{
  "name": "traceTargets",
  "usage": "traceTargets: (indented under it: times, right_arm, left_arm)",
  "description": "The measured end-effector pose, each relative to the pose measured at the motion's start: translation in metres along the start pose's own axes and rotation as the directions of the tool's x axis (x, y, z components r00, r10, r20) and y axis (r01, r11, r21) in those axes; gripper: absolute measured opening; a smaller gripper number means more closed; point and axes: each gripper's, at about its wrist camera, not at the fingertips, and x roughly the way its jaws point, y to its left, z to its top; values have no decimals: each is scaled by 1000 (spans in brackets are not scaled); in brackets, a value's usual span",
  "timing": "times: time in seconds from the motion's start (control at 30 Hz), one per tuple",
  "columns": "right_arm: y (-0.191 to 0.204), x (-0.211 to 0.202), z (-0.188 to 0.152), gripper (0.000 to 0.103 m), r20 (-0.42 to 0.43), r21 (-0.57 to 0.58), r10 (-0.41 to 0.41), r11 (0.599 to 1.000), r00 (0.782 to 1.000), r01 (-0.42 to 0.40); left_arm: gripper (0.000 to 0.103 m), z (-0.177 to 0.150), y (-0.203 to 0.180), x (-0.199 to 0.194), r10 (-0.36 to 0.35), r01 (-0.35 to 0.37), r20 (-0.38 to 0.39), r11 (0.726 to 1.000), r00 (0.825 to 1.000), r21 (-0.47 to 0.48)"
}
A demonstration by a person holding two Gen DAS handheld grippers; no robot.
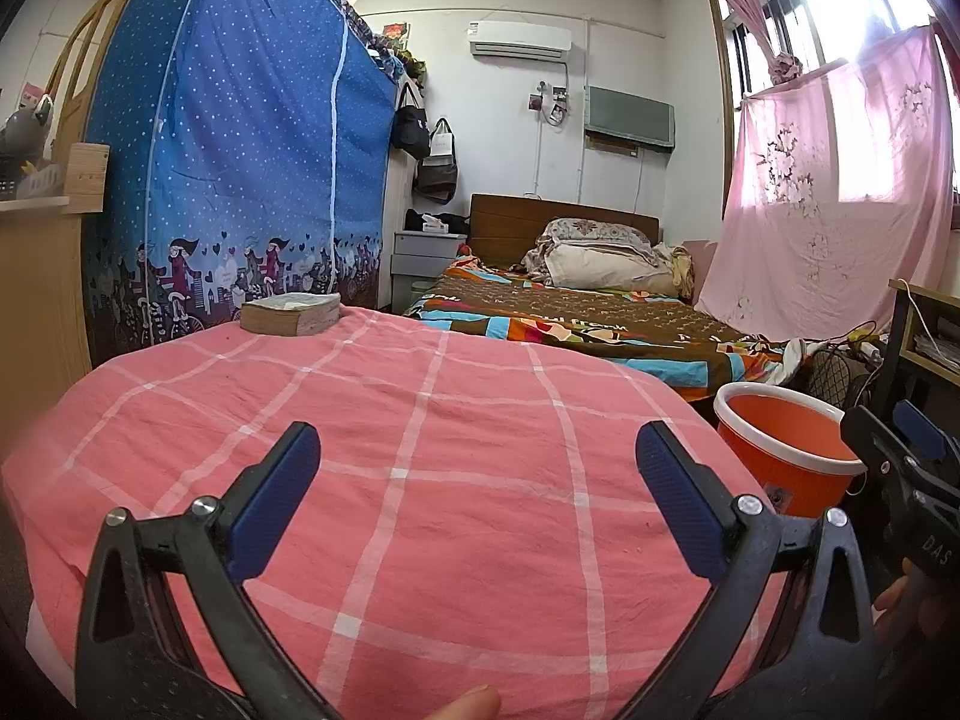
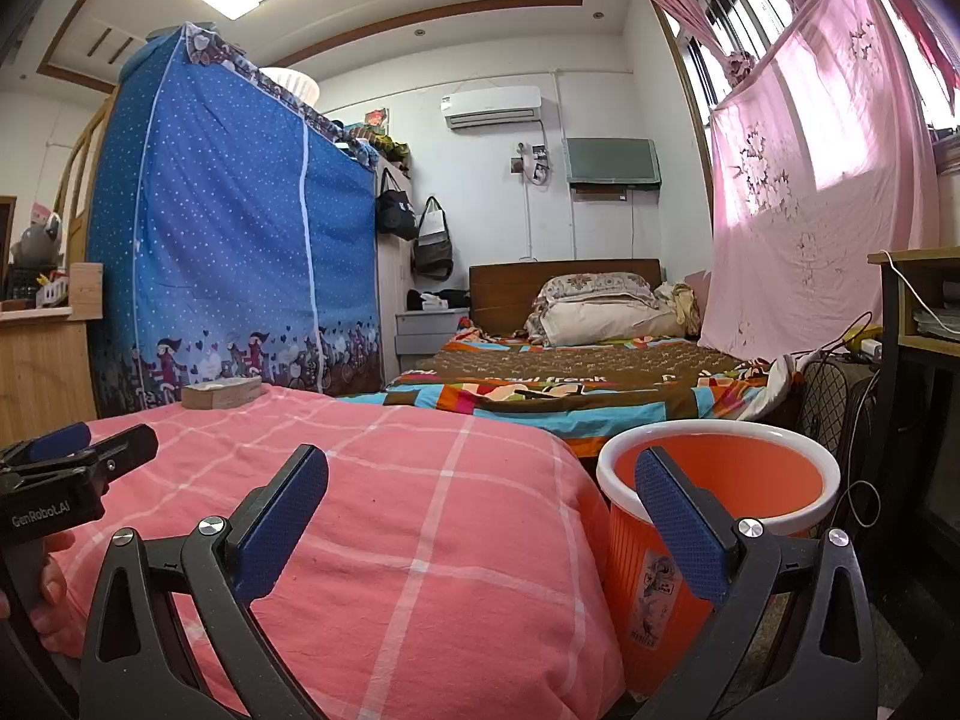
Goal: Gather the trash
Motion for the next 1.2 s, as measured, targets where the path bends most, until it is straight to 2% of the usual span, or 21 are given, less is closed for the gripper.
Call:
traceTargets:
  times: [1.2]
  right_arm:
    - [1, 0, -3, 103, -11, 8, -1, 1000, 1000, 1]
  left_arm:
    - [103, -4, 1, 2, -4, 4, -8, 1000, 1000, 4]
